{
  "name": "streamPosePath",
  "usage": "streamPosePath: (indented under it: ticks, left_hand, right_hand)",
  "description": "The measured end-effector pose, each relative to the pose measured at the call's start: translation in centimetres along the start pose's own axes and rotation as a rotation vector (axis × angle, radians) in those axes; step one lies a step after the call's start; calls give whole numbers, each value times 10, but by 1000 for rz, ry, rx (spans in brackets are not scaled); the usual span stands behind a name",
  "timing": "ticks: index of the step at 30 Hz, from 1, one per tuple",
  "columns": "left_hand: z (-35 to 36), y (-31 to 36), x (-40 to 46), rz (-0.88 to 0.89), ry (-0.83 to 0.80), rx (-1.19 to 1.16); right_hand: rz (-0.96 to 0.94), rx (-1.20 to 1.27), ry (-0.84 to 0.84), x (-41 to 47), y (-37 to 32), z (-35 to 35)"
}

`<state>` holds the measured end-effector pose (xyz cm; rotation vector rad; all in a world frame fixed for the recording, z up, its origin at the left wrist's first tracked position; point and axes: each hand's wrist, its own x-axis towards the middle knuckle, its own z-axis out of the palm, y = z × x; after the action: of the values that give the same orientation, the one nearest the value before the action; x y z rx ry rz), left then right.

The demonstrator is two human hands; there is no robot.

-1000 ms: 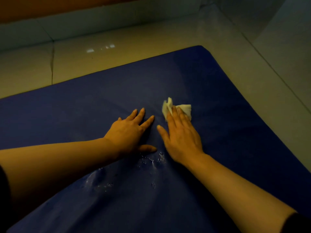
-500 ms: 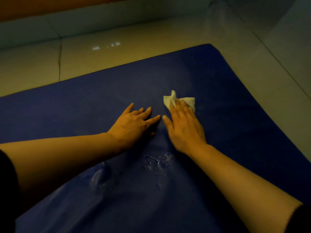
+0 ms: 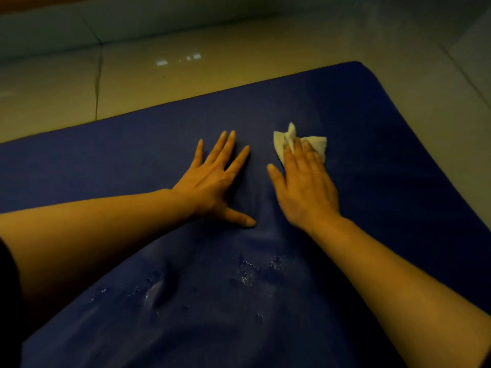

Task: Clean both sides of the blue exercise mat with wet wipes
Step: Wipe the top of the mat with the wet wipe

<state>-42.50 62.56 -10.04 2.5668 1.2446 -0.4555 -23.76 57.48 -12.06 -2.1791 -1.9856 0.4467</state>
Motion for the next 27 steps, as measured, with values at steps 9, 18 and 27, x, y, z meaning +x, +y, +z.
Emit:
streamPosePath:
  ticks: [9, 18, 27]
  left_hand:
    - [1, -5, 25, 35, 373, -23]
    - [-39, -9, 56, -73, 150, 130]
    - [-68, -18, 90, -6, -173, 59]
  right_hand:
    - [128, -8, -51, 60, 36, -28]
    - [-75, 3, -71, 111, 19, -27]
    - [-9, 34, -1, 103, 2, -18]
